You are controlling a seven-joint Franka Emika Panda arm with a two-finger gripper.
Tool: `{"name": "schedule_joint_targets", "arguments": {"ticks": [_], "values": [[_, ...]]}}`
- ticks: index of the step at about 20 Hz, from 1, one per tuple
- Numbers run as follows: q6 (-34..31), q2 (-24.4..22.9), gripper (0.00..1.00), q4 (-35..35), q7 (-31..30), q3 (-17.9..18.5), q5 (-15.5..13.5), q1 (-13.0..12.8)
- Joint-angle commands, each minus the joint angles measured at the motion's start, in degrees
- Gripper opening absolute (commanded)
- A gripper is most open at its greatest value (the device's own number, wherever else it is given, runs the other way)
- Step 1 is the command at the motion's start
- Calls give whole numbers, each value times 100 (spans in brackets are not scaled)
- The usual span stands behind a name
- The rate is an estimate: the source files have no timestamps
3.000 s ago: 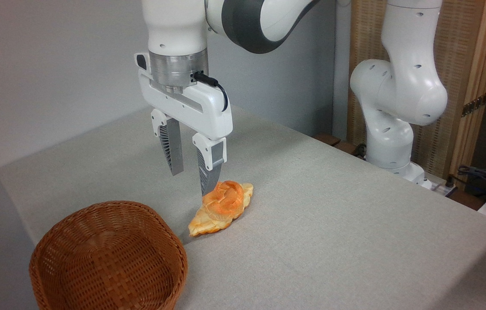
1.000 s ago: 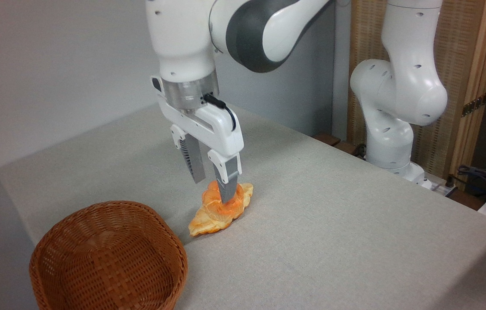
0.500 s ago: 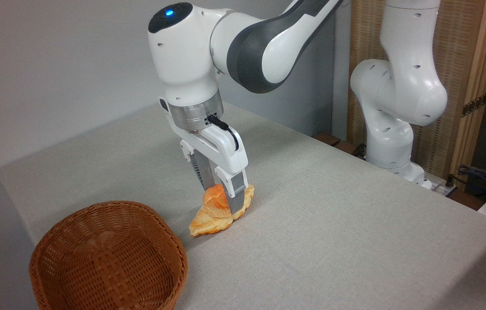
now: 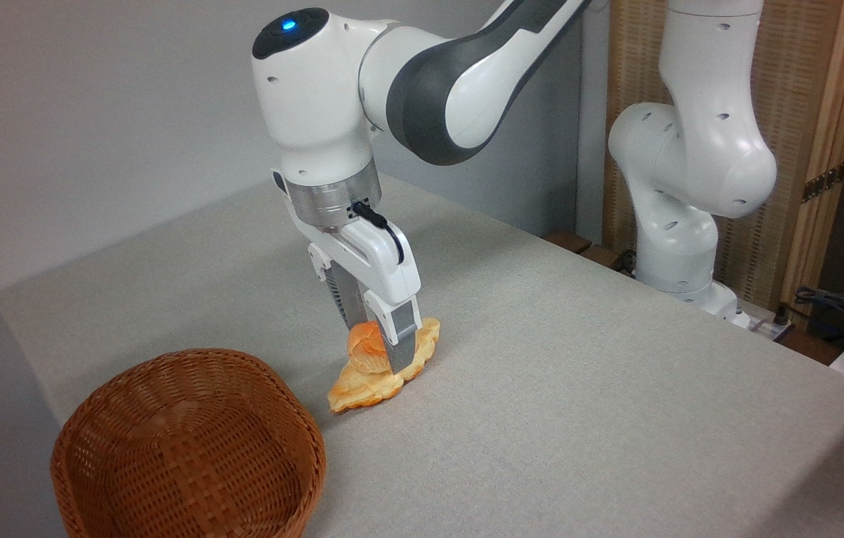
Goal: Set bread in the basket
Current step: 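Close the gripper around the small bread piece, then lift the held bread piece and carry it over the wicker basket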
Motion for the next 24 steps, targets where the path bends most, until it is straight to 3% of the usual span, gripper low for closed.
{"name": "schedule_joint_targets", "arguments": {"ticks": [1,9,13,17,20,21,22,23,24], "values": [[42,10,36,17,94,8,80,-13],[-2,-16,36,262,94,17,62,-13],[6,-34,36,675,59,35,-95,-13],[611,62,38,886,68,52,-184,-4],[1331,281,46,922,33,52,-210,-4],[1516,369,52,983,33,52,-288,-4],[1692,483,80,1044,24,52,-385,-4],[1912,589,86,1088,15,61,-447,-4],[2123,677,100,1115,-2,61,-474,-4]]}}
